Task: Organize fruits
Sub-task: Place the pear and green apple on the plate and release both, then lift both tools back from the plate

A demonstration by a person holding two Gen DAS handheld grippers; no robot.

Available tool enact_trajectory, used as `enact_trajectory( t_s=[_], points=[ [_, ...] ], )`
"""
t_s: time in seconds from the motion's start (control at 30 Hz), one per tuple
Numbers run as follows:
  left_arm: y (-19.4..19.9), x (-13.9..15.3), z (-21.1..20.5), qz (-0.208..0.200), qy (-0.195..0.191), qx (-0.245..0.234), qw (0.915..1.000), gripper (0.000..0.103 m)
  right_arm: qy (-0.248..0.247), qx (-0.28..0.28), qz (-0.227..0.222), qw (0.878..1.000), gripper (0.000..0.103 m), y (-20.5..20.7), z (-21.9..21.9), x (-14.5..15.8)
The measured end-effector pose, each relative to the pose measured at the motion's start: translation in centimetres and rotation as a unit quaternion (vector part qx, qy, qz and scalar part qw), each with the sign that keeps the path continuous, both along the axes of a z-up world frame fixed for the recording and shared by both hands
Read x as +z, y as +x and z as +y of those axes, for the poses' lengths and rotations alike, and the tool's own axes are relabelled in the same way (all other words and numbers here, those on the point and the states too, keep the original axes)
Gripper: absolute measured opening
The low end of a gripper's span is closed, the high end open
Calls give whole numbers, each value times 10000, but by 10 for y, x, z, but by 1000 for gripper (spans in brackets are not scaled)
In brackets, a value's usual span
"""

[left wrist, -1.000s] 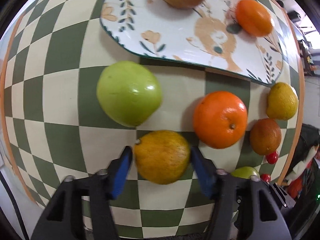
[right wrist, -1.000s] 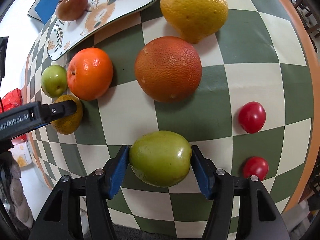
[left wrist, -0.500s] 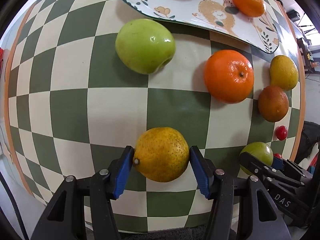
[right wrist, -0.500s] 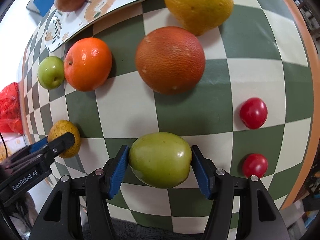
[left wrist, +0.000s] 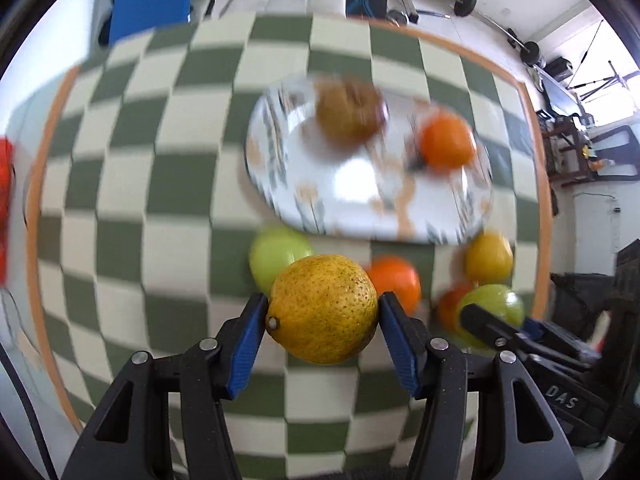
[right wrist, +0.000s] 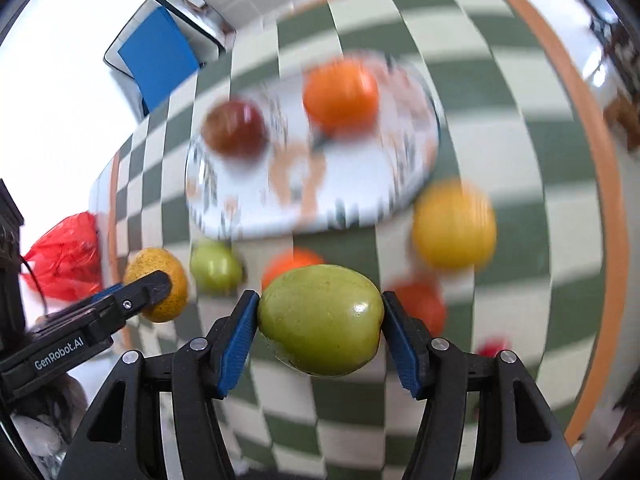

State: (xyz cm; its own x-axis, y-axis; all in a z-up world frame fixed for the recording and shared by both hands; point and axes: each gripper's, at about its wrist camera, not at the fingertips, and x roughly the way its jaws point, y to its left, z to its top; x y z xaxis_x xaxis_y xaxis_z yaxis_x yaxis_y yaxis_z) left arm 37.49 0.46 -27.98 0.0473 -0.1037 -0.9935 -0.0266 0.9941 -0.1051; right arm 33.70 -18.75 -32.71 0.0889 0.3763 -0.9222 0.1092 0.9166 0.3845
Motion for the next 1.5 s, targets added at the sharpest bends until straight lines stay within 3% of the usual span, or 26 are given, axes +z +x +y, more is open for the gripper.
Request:
enact_trajectory(
  t_s=[0.17, 0.3, 0.47, 0.57, 0.63, 0.67, 0.77, 0.83, 0.9, 1.13, 1.5],
  points=[
    [57, -27, 0, 69, 496, -154, 9986, 55, -601, 282, -42, 9978, 64, 60, 0, -25],
    [78, -53, -4, 200, 796, -301, 9962, 55, -887, 466, -7, 9950, 64, 91, -8, -43],
    [86, -71, -3, 423, 786, -301, 9956, 55, -983, 636, 121, 9931, 64, 100, -7, -61],
    [85, -72, -4, 360, 792, -318, 9957, 56, -1004, 678, 99, 9926, 64, 101, -6, -61],
    [81, -71, -1, 347, 752, -316, 9961, 56, -995, 667, 115, 9927, 74, 104, -7, -63],
    [80, -69, -1, 337, 729, -302, 9963, 56, -958, 630, 154, 9933, 84, 104, -10, -63],
    [81, -64, 1, 278, 741, -228, 9966, 61, -888, 531, 122, 9946, 87, 99, -15, -52],
    [78, -60, 4, 221, 703, -162, 9972, 79, -899, 477, 90, 9948, 90, 96, -17, -44],
    [77, -53, 7, 183, 675, -106, 9975, 87, -924, 412, 39, 9949, 95, 92, -21, -35],
    [47, -23, 16, -192, 798, -15, 9966, 88, -1309, 280, -263, 9907, 95, 62, -25, -2],
    [-14, 44, 5, -1029, 912, -32, 9905, 88, -1334, 153, -845, 9873, 95, 4, -15, 70]
  ],
)
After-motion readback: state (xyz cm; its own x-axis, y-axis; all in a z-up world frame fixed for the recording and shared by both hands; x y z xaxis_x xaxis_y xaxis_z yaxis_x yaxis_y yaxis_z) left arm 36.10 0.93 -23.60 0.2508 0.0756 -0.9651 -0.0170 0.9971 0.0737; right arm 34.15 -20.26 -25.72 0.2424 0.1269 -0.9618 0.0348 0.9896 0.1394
